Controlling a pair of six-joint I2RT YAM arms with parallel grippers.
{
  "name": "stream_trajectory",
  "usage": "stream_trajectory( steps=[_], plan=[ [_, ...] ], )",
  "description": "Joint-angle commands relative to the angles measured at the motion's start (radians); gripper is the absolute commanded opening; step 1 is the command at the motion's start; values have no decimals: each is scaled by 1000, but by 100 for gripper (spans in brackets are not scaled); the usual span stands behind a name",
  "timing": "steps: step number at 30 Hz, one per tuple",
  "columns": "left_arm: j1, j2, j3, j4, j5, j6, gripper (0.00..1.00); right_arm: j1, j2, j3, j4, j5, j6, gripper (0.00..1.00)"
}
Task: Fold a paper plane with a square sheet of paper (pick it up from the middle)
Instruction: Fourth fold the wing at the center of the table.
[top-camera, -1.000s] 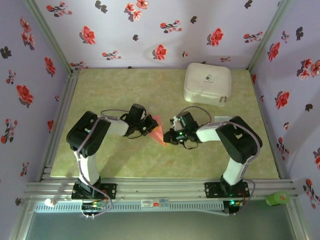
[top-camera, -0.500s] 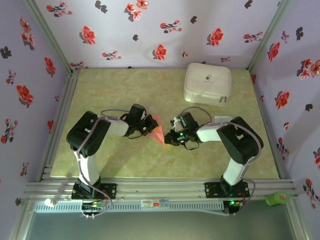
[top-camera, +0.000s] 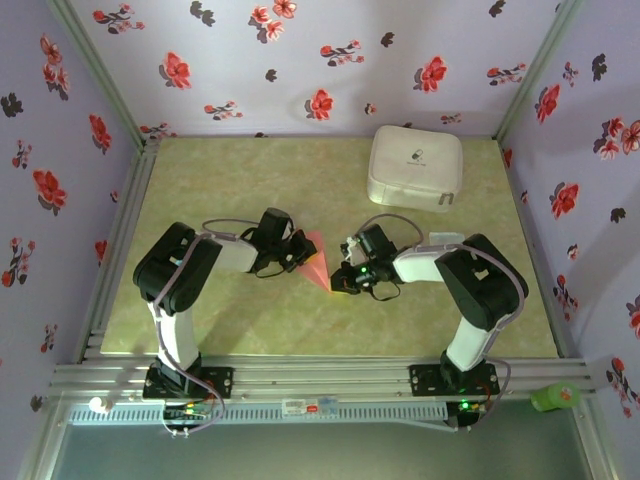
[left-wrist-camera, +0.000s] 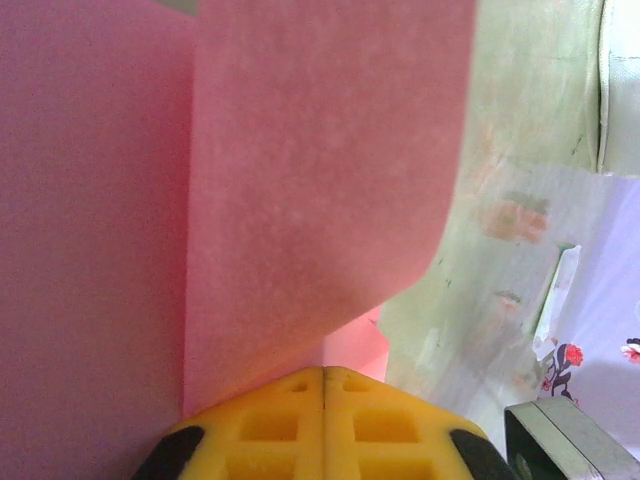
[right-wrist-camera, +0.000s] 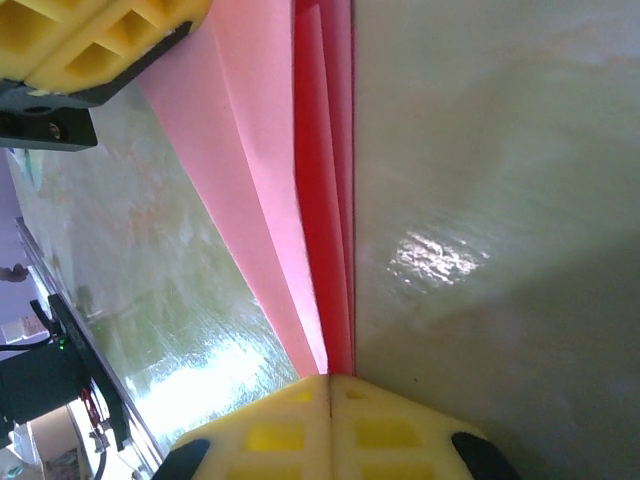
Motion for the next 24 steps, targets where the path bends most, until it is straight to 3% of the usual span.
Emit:
stream_trajectory(
  steps=[1, 7, 18, 24],
  plan=[
    [-1, 35, -14, -51, -23, 20, 6, -1, -1, -8, -138, 11, -28, 10],
    [-1, 37, -12, -50, -24, 18, 5, 0, -12, 1, -180, 43, -52, 15],
    [-1, 37, -19, -45, -24, 16, 6, 0, -7, 2, -188, 70, -71, 6],
    [-1, 37, -22, -44, -24, 15, 6, 0, -13, 4, -200, 77, -74, 6]
  ],
)
